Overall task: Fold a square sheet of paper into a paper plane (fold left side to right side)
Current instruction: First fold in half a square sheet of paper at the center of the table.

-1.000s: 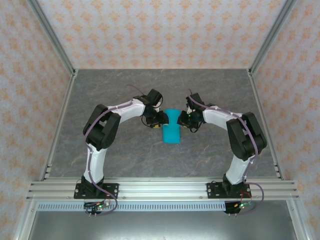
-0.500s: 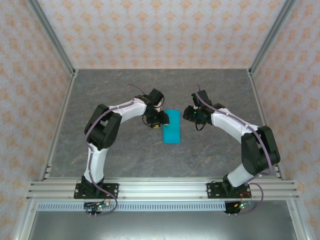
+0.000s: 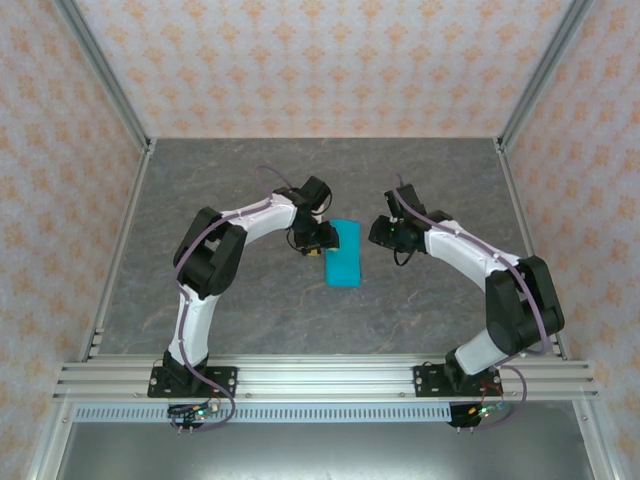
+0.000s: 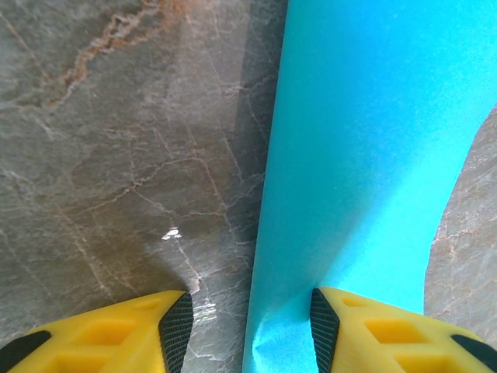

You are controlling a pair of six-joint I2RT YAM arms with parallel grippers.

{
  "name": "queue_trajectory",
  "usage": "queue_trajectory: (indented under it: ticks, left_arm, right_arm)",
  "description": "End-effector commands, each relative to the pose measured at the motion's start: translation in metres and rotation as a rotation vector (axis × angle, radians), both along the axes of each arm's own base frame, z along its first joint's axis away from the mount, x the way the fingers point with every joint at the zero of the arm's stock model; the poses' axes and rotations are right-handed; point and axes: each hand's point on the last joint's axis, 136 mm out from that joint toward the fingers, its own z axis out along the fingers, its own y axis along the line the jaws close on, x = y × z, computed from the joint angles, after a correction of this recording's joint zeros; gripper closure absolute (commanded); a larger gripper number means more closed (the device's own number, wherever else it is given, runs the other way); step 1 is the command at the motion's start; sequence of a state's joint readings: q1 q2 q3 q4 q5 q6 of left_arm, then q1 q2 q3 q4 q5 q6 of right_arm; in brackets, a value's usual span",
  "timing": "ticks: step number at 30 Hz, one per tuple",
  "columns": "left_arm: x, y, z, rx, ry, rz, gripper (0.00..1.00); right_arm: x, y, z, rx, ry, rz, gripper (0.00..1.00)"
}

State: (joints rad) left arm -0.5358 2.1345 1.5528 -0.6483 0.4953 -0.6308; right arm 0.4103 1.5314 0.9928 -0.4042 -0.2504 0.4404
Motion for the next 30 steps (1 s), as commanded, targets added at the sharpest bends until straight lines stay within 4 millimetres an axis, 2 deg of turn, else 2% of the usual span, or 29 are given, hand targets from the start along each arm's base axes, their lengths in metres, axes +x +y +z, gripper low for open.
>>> queue_trajectory:
  ticks: [1,19,30]
  left_arm:
    - [-0.024,0.003,-0.040,0.099,0.084,-0.047,0.52]
    - [-0.030,0.000,-0.049,0.145,0.113,-0.076,0.48]
    - [-0.030,0.002,-0.054,0.160,0.125,-0.058,0.48]
  right_arm:
    - [-0.003,-0.006,0.003,-0.022,-0.014,-0.014,0.60]
    - [-0.005,-0.006,0.001,-0.024,-0.006,-0.012,0.60]
    - [-0.006,0.001,-0.002,0.015,0.005,-0.001,0.60]
